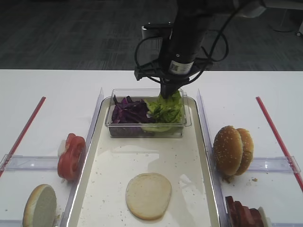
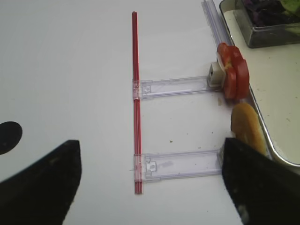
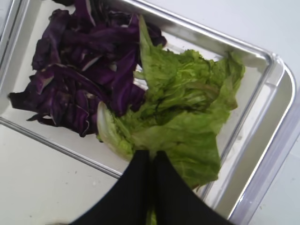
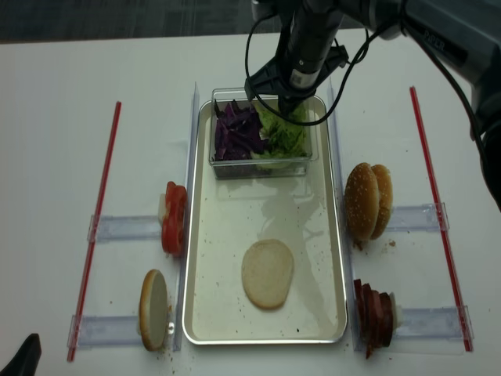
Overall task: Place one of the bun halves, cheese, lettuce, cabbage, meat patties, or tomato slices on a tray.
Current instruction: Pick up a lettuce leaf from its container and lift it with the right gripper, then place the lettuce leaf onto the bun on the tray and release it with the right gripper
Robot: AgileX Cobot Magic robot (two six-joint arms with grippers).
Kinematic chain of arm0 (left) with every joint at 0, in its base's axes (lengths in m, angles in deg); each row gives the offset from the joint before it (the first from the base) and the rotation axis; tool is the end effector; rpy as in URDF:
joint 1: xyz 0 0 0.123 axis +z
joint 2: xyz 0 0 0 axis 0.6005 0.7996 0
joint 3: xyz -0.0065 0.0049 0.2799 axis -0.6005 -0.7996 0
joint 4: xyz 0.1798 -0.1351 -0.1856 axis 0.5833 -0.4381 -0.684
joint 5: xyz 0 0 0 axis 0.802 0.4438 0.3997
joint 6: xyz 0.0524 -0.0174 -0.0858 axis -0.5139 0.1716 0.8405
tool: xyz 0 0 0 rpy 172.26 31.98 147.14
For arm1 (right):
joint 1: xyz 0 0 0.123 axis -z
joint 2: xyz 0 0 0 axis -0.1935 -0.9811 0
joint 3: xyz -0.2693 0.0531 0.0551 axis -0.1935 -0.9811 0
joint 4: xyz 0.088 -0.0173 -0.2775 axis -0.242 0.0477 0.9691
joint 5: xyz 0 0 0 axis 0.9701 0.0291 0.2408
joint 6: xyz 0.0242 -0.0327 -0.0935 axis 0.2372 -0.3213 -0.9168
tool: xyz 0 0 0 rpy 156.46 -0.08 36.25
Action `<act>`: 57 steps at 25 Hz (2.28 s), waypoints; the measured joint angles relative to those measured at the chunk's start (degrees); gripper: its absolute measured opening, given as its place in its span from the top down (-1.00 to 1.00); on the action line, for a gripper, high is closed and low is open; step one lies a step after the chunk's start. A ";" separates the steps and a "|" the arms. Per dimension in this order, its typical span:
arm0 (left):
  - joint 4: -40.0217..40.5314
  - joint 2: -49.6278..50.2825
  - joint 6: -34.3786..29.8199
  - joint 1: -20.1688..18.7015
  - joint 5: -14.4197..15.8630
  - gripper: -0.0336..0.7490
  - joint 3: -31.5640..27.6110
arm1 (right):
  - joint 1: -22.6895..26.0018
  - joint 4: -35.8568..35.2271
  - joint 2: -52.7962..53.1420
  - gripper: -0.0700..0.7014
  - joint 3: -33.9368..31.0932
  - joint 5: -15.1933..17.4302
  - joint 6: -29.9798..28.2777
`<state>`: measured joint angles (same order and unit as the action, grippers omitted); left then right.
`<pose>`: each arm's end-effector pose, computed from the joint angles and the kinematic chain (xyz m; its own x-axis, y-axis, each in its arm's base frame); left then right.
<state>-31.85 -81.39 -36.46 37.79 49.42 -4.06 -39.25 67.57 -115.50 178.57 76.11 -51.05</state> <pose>0.0374 0.0028 0.2792 -0.5521 0.0196 -0.8335 -0.0184 0.9992 0.0357 0.4219 0.2426 0.2052 -0.8965 -0.3407 -0.2830 -0.3984 0.8996 0.1788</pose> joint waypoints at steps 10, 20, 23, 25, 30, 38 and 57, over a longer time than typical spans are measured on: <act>0.00 0.00 0.00 0.00 0.00 -0.53 -0.02 | -4.89 0.57 0.13 0.67 0.00 1.38 0.00; 0.00 0.00 0.00 0.00 0.00 -0.53 -0.02 | -5.78 -0.94 0.13 0.67 0.00 2.52 0.00; 0.00 0.00 0.00 0.00 0.00 -0.53 -0.02 | -6.44 -0.94 0.13 0.67 0.00 2.56 -0.09; 0.00 0.00 0.00 0.00 0.00 -0.53 -0.02 | -6.95 -0.94 0.13 0.67 0.00 2.66 -0.09; 0.00 0.00 0.00 0.00 0.00 -0.53 -0.02 | -8.42 -0.94 0.13 0.67 0.00 2.89 -0.35; 0.00 0.00 0.00 0.00 0.00 -0.53 -0.02 | -13.02 -0.81 0.13 0.67 0.00 3.23 -0.71; 0.00 0.00 0.00 0.00 0.00 -0.53 -0.12 | -21.04 -1.28 0.13 0.67 0.00 5.37 -1.71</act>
<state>-31.85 -81.39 -36.46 37.79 49.42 -4.18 -60.30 66.29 -115.36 178.57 81.48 -52.76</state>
